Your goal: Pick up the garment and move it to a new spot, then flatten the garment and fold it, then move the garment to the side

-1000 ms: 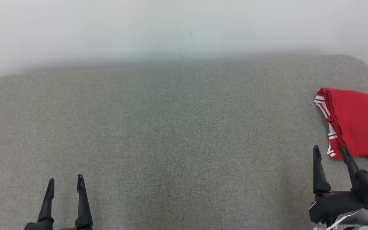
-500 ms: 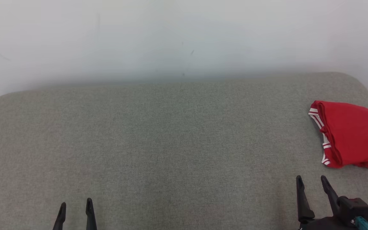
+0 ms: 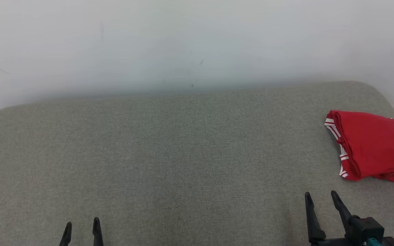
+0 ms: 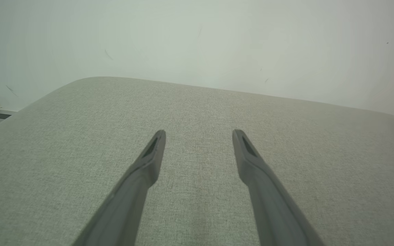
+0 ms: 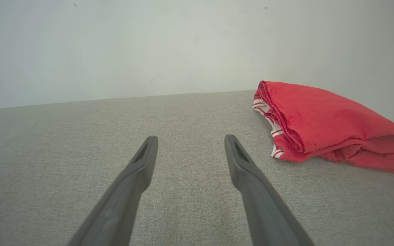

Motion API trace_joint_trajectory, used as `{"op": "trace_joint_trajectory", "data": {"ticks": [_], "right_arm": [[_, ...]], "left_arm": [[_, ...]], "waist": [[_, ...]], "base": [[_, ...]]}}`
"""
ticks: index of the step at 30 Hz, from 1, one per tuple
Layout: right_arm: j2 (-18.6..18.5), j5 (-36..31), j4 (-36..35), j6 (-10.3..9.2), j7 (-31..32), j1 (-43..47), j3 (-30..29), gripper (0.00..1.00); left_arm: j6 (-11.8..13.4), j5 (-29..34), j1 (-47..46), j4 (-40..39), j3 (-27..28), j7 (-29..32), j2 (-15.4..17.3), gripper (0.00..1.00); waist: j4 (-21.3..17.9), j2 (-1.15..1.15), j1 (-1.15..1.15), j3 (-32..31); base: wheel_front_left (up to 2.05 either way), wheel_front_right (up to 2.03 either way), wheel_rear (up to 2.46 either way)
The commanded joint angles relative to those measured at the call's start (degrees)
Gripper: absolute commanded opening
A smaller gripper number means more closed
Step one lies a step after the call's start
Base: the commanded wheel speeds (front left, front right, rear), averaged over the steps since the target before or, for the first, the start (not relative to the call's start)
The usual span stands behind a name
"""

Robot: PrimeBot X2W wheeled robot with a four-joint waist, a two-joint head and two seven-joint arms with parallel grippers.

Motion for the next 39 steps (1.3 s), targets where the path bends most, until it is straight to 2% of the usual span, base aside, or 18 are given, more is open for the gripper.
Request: {"op": "trace_joint_trajectory", "data": {"ticks": [1, 24, 25, 29, 39], "right_arm": [[0.18, -1.09, -0.32, -0.16, -0.53, 0.54, 0.28, 1.00], [0.19, 0.21, 0.11, -0.16, -0.60, -0.40, 1.38, 1.00], [0.00, -0.01, 0.09, 0.00, -0.39, -0.17, 1.24, 0.00], [0.08, 0.37, 2.16, 0.00, -0.25, 0.18, 1.06, 0.00], [0.08, 12.52, 2.64, -0.01, 2.30, -1.33, 0.61, 0.00]], "left_arm": [[-0.01, 0.48, 0.59, 0.15, 0.25, -0.16, -0.06, 1.00], [0.19, 0.76, -0.40, 0.30, 0.53, -0.16, -0.06, 1.00], [0.10, 0.40, -0.13, 0.19, 0.42, 0.00, 0.00, 0.00], [0.06, -0.09, 0.09, 2.11, 0.44, 0.35, -0.11, 0.00], [-0.59, -10.92, -1.79, 2.47, 1.30, 3.41, -0.09, 0.00]], "waist": [[-0.11, 0.00, 0.00, -0.05], [0.29, 0.00, 0.00, 0.28], [0.29, 0.00, 0.00, 0.29], [0.32, 0.00, 0.00, 0.29], [0.45, 0.00, 0.00, 0.36]], "base": [[0.00, 0.00, 0.00], [0.00, 0.00, 0.00], [0.00, 0.00, 0.00], [0.00, 0.00, 0.00], [0.00, 0.00, 0.00]]}}
